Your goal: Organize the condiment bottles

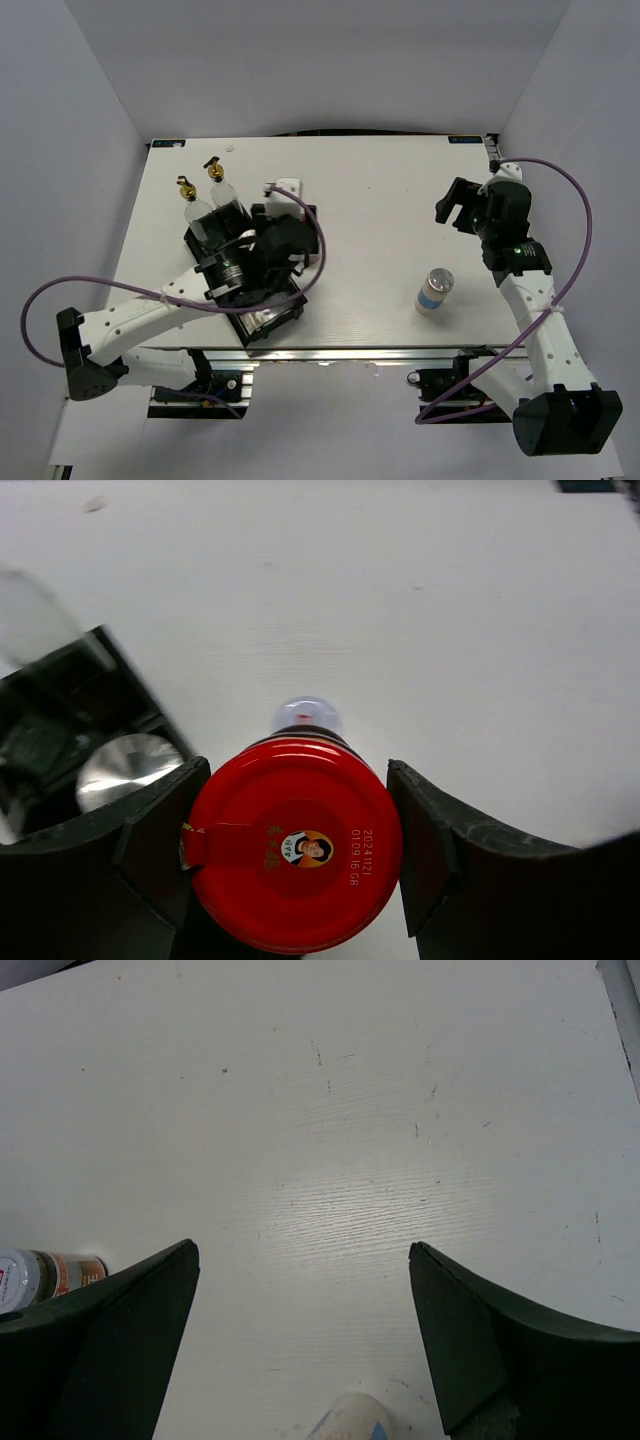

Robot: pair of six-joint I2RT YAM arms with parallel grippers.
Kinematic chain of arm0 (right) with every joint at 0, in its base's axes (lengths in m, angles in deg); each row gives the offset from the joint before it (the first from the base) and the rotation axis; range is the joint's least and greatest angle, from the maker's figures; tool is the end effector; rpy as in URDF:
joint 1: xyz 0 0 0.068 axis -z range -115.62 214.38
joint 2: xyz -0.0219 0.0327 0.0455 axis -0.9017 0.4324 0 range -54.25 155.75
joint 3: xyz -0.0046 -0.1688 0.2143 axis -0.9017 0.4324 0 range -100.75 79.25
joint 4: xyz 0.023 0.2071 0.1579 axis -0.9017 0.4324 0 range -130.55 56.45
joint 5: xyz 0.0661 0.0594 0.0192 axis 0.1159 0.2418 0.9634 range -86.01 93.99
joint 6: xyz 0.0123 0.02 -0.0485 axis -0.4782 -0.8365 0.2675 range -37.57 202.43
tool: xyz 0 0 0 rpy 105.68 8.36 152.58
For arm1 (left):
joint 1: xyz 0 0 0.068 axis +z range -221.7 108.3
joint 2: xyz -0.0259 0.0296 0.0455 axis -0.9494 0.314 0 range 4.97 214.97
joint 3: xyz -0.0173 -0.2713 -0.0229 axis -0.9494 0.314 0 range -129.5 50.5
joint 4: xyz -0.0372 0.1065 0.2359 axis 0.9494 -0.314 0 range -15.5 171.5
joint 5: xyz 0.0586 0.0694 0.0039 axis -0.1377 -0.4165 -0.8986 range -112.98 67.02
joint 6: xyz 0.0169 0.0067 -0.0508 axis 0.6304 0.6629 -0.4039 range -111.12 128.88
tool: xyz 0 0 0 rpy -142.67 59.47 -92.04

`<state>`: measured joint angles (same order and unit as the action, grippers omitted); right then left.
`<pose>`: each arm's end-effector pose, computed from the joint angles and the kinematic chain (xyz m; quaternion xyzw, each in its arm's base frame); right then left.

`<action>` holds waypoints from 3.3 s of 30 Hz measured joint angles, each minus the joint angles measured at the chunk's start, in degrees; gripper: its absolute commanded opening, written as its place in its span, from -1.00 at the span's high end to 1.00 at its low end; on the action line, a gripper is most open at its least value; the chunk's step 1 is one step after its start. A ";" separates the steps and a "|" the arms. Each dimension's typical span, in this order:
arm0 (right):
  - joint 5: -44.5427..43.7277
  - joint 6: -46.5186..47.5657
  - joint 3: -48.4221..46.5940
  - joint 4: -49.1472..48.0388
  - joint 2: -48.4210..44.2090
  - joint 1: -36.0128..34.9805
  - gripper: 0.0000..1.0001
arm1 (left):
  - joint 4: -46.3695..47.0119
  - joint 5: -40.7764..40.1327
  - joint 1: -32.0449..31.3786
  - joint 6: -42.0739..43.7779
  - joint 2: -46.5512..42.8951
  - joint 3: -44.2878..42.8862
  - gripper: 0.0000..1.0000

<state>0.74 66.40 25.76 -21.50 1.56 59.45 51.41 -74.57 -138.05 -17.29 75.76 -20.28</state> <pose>0.2203 0.0170 0.3421 0.0957 0.8202 0.0795 0.5584 0.1304 -0.2282 0.3745 0.0638 0.8073 -0.0641 0.5832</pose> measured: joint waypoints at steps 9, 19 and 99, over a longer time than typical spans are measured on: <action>-2.21 0.11 0.00 0.09 0.00 0.00 -0.79 | -10.91 1.68 6.38 -7.26 -4.50 7.06 1.00; -2.86 0.22 0.00 0.07 0.48 0.00 -0.79 | -14.80 8.74 7.54 -12.57 -5.05 10.60 1.00; -16.17 -10.36 3.08 32.33 1.14 -19.65 -0.77 | 23.61 31.32 22.77 3.50 11.10 3.65 -0.96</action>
<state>-15.43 56.04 28.84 10.83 2.69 39.80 75.02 -43.25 -115.27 -13.79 86.86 -16.63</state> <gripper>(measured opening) 0.895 0.983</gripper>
